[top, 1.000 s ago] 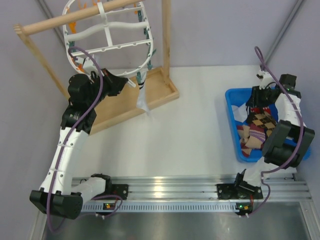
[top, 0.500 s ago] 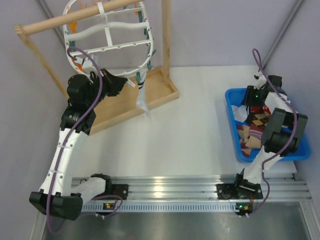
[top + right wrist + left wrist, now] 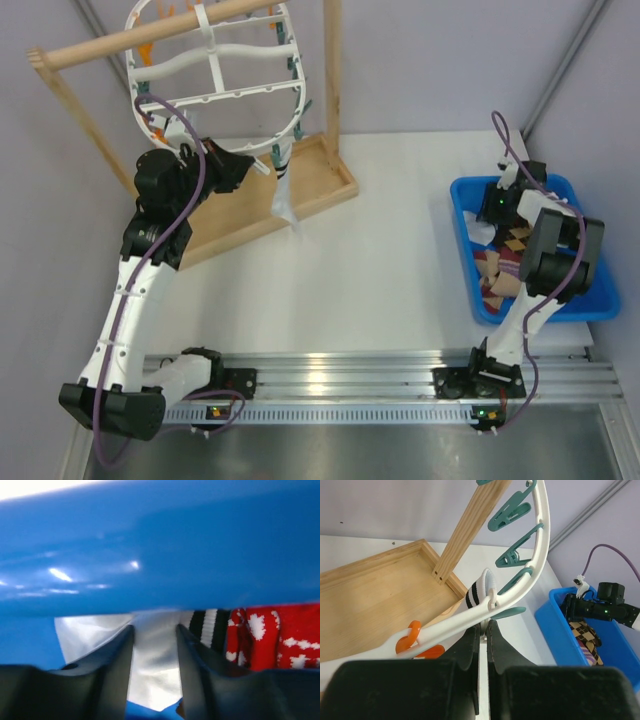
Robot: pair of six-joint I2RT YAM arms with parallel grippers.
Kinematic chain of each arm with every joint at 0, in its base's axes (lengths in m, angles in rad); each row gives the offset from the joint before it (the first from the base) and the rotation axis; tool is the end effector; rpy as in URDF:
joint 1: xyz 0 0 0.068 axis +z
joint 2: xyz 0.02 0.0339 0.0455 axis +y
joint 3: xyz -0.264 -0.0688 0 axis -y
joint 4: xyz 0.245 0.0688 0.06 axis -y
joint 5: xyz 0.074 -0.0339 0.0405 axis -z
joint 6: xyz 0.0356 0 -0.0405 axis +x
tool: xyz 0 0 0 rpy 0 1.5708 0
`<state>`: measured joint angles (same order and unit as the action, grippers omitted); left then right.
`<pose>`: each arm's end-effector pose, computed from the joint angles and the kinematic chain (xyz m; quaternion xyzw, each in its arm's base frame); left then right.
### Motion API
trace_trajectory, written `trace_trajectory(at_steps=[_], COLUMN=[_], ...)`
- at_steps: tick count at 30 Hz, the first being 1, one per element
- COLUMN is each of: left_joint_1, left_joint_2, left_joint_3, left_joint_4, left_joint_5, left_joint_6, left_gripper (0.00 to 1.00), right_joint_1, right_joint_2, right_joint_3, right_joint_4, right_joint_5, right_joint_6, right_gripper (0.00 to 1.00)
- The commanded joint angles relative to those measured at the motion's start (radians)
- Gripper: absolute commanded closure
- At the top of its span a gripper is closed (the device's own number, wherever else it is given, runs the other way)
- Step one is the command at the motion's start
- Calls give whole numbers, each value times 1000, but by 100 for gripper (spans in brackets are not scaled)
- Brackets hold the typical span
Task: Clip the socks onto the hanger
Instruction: Pick up the sock from the bin.
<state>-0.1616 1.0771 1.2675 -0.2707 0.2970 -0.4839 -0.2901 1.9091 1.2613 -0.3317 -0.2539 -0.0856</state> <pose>0.2271 -0.0476 0.4426 -0.0176 0.7335 -0.3158 0.6016 0.3855 -0.1058 0.1725 0.0602 0.9477 0.0650 0.3065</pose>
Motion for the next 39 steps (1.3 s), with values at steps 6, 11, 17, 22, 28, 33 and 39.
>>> trace_trajectory(at_steps=[6, 11, 17, 22, 28, 33, 39], left_joint_1=[5, 5, 5, 5, 5, 5, 5], left_joint_2=[-13, -19, -22, -19, -22, -26, -25], left_joint_3=[3, 3, 3, 3, 4, -8, -13], left_joint_4=[24, 21, 19, 22, 14, 18, 16], left_joint_5=[-7, -7, -7, -1, -6, -6, -7], left_joint_6=[15, 16, 18, 13, 21, 21, 21], left_gripper=[100, 100, 100, 100, 100, 100, 100], right_joint_1=[5, 2, -37, -67, -191, -257, -274], right_joint_2=[-36, -171, -297, -297, -283, -243, -217], right_joint_3=[9, 81, 96, 95, -9, -34, 9], right_joint_4=[-23, -82, -242, -470, -622, -711, -823], right_joint_5=[-51, -168, -287, -355, -285, -234, -252], right_joint_6=[-49, -172, -408, -765, -1173, -1347, -1461], right_gripper=[100, 100, 100, 100, 100, 96, 65])
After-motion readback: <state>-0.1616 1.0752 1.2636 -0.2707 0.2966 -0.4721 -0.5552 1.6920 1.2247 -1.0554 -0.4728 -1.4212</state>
